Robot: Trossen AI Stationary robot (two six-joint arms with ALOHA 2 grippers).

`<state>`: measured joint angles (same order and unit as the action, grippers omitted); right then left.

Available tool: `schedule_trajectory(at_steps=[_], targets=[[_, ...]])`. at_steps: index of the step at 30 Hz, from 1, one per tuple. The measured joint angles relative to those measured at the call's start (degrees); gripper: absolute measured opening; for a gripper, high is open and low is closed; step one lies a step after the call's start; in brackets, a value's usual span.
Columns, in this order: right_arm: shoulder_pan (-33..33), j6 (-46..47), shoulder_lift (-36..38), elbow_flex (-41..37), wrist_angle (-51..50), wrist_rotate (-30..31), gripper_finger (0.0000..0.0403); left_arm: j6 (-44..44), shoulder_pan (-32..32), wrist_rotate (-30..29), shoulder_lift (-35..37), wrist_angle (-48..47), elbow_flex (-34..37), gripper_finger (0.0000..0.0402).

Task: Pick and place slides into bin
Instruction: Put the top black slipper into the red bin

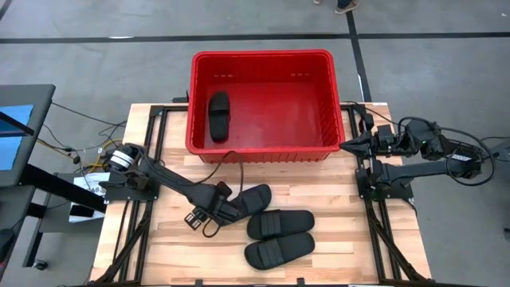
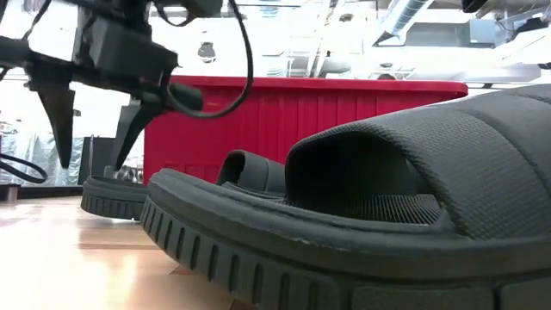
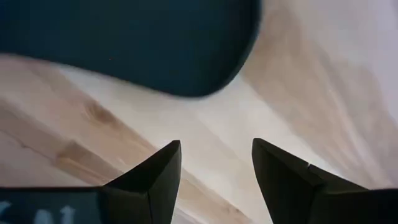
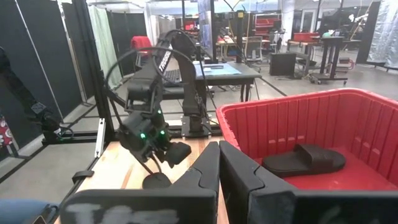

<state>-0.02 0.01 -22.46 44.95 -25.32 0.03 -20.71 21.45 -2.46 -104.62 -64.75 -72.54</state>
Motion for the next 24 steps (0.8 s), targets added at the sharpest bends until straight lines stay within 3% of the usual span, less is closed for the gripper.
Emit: schedule_trajectory(at_steps=[12,24], targets=[[0.0,0.0,0.0,0.0,0.0,0.0,0.0000,-3.7,5.2,-1.4,0.0,6.3,-3.2,0.0187],[0.0,0.0,0.0,0.0,0.0,0.0,0.0000,-5.1,4.8,-2.8,0.0,9.2,-3.2,0.0187]])
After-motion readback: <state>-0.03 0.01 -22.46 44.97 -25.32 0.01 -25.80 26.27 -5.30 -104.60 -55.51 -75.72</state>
